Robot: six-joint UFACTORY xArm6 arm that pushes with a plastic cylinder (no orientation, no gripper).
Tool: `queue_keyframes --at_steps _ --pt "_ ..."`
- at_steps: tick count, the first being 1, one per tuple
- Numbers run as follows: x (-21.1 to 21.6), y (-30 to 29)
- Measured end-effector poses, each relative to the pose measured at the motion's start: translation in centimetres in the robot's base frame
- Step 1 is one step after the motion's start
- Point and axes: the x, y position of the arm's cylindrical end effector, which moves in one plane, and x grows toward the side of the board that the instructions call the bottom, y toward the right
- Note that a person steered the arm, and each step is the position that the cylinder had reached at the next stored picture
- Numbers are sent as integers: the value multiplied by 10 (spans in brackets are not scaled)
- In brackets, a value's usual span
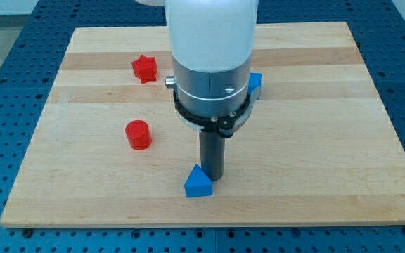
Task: Push the blue cube towards the blue triangle
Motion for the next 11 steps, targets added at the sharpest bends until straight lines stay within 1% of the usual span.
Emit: queue_keyframes --at_steps 1,2,3,6,7,8,9,11 --pt "-4 1" --pt "-33 10" --pt "-60 33" --pt "-139 127" --pt "-166 143" --pt "-196 140" --pt "-209 125" --pt "-208 102"
